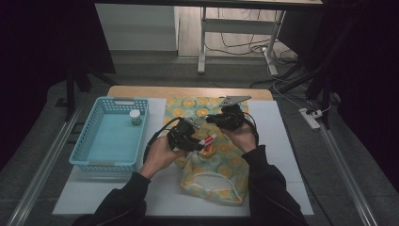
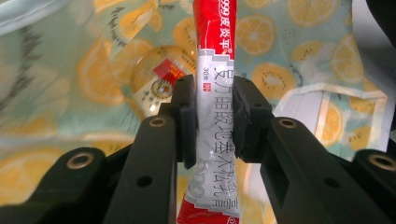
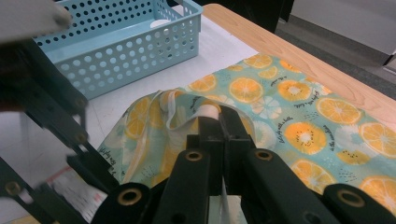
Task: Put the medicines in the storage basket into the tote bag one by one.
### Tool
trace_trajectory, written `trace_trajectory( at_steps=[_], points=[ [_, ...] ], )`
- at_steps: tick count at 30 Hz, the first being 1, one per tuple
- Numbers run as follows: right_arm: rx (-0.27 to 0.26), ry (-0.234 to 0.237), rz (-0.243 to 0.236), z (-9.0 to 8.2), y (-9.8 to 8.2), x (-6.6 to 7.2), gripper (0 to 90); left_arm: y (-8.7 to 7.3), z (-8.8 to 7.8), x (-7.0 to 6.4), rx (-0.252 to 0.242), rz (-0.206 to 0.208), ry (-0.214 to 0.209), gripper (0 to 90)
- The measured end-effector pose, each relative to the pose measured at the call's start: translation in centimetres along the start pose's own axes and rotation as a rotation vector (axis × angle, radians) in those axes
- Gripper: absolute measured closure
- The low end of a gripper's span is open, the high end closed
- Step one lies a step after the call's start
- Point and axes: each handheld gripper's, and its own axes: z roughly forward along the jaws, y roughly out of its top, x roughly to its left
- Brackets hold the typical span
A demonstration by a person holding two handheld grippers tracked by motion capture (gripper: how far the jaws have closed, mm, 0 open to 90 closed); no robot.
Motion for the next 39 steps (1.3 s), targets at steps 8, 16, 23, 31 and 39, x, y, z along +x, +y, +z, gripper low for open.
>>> trace_trajectory(
  at_steps=[8, 16, 23, 31, 39],
  points=[
    [0.003, -0.003, 0.005, 0.1, -0.1, 0.0, 90.0, 1.8, 1.6, -0.1, -0.014, 0.009, -0.008, 72.3],
    [0.002, -0.007, 0.009, 0.0, -0.1, -0.2, 90.0, 2.7, 3.0, 0.0, -0.023, 0.02, 0.01, 72.2],
    [0.002, -0.009, 0.008, 0.0, -0.1, -0.2, 90.0, 2.5, 4.1, 0.7, -0.017, 0.012, 0.044, 72.2],
    [0.015, -0.01, 0.008, 0.4, -0.3, -0.3, 90.0, 2.0, 4.7, 2.0, 0.016, -0.01, 0.116, 72.1],
    [0.024, -0.016, 0.011, 0.6, -0.5, -0.4, 90.0, 1.9, 5.7, 2.7, 0.045, 0.003, 0.159, 70.8]
  ],
)
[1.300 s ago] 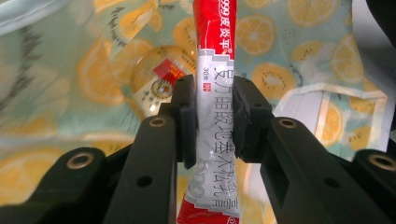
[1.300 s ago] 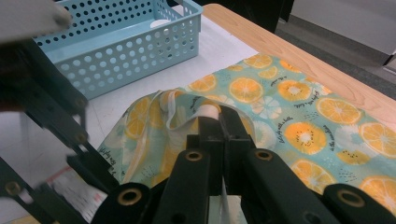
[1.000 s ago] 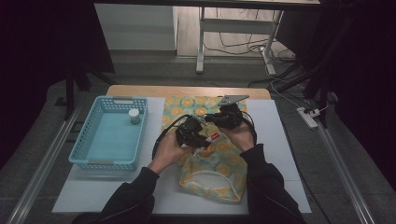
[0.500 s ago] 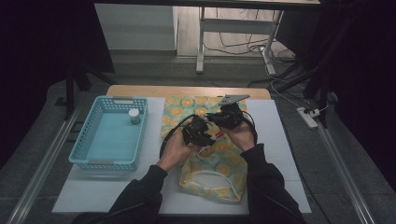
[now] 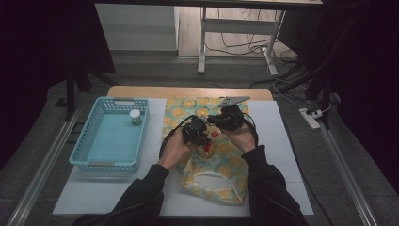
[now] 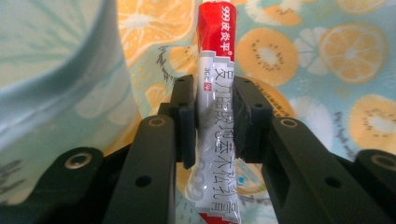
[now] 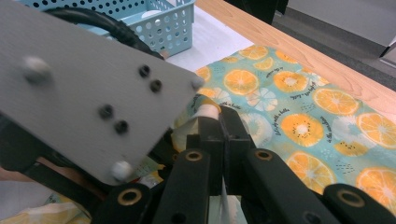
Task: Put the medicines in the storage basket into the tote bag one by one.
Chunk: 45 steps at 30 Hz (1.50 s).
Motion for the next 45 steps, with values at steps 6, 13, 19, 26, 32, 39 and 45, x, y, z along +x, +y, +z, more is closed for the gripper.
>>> trace_trajectory(
  at_steps=[6, 13, 19, 26, 32, 39, 45],
  points=[
    [-0.002, -0.001, -0.004, 0.0, 0.0, 0.0, 90.0, 0.0, -0.7, 0.2, -0.039, -0.01, -0.019, 60.6],
    [-0.003, -0.001, -0.006, 0.0, 0.0, 0.0, 90.0, -0.3, -1.9, 0.0, -0.081, 0.002, -0.073, 49.3],
    [0.0, 0.0, -0.007, 0.1, -0.1, 0.0, 90.0, -0.9, -3.1, -0.2, -0.125, 0.007, -0.099, 41.1],
    [0.002, 0.004, -0.016, 0.0, -0.1, 0.1, 89.9, -1.8, -4.9, -0.3, -0.181, 0.008, -0.112, 25.4],
    [-0.006, 0.009, -0.015, -0.1, 0.0, 0.2, 90.0, -2.6, -6.2, -0.2, -0.193, -0.004, -0.089, 16.5],
    [-0.007, 0.011, -0.018, -0.1, 0.0, 0.2, 89.9, -4.2, -7.9, 0.9, -0.233, -0.057, -0.121, 6.6],
    [-0.003, 0.012, -0.019, -0.1, 0.0, 0.4, 89.9, -5.4, -9.1, 1.1, -0.243, -0.048, -0.124, 0.0]
  ],
)
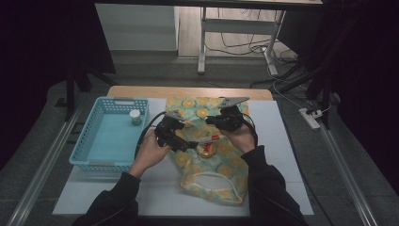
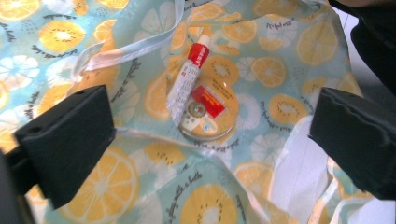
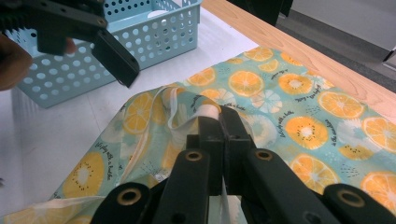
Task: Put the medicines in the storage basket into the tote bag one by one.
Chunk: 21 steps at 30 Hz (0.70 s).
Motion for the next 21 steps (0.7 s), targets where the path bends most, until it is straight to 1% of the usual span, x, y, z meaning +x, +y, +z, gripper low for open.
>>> trace_trajectory(
  at_steps=[2, 5, 11, 13, 15, 21],
  points=[
    [0.001, 0.0, -0.001, 0.0, 0.0, 0.0, 89.9, -0.4, -0.5, 0.1, -0.004, -0.003, 0.006, 0.0],
    [0.001, 0.0, -0.002, 0.0, 0.0, 0.1, 89.9, -1.1, -1.2, 0.3, -0.016, -0.012, 0.03, 0.0],
    [0.002, 0.001, -0.001, 0.1, 0.0, 0.1, 89.9, -2.2, -2.6, 0.9, -0.043, -0.044, 0.03, 0.2],
    [0.003, 0.0, 0.0, 0.1, 0.0, 0.1, 89.9, -2.5, -3.0, 1.1, -0.05, -0.052, 0.034, 0.3],
    [0.004, 0.0, -0.001, 0.1, -0.1, 0.1, 89.9, -2.8, -3.3, 1.4, -0.056, -0.051, 0.037, 0.3],
    [0.005, -0.001, -0.001, 0.1, -0.1, 0.1, 89.9, -3.6, -4.4, 2.4, -0.064, -0.067, 0.068, 0.0]
  ],
)
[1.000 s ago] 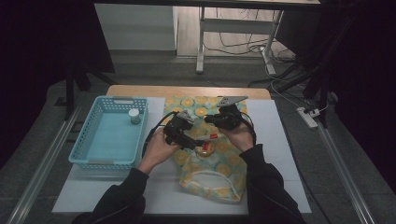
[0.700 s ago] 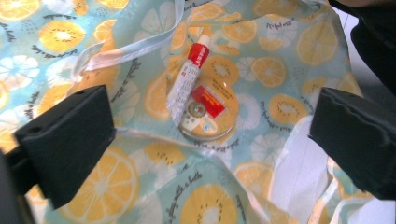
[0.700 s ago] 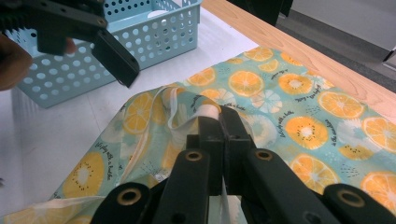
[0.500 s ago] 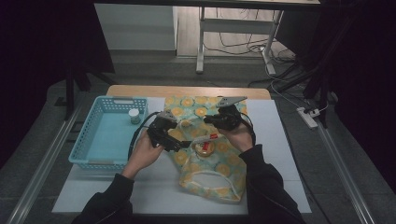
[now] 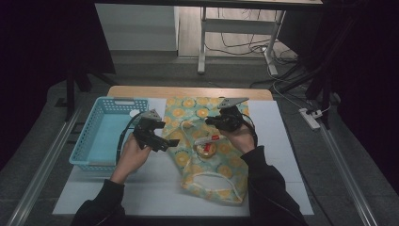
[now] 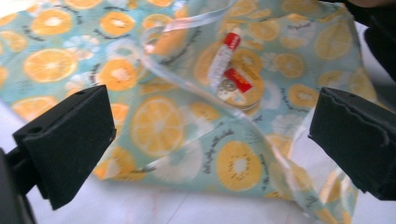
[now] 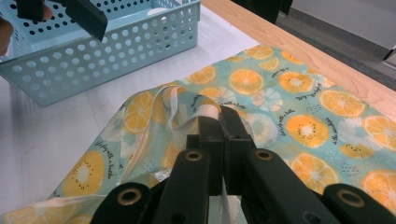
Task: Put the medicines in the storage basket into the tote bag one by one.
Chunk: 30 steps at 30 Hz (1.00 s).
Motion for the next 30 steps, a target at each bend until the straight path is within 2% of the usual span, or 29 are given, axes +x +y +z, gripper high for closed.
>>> trace_trajectory(
  at_steps=[2, 6, 14, 19, 22, 30],
  points=[
    [-0.002, -0.002, 0.0, 0.0, 0.0, 0.0, 89.9, -0.3, -0.3, 0.4, 0.0, -0.008, 0.017, 0.0],
    [-0.002, -0.002, 0.001, -0.1, 0.0, -0.1, 89.9, -0.9, -1.0, 1.2, 0.017, -0.011, 0.084, 0.0],
    [-0.002, -0.005, 0.001, -0.1, 0.0, -0.1, 89.9, -1.6, -3.6, 3.6, -0.004, -0.051, 0.176, 0.0],
    [-0.002, -0.004, 0.001, -0.1, 0.0, 0.0, 89.9, -2.0, -5.0, 5.2, -0.008, -0.09, 0.227, 0.0],
    [-0.002, -0.004, 0.002, -0.1, 0.0, -0.1, 89.9, -2.3, -5.5, 6.4, 0.007, -0.123, 0.255, 0.0],
    [-0.005, -0.005, 0.005, -0.1, 0.0, -0.2, 89.9, -3.0, -5.8, 9.3, 0.05, -0.189, 0.332, 0.0]
  ],
)
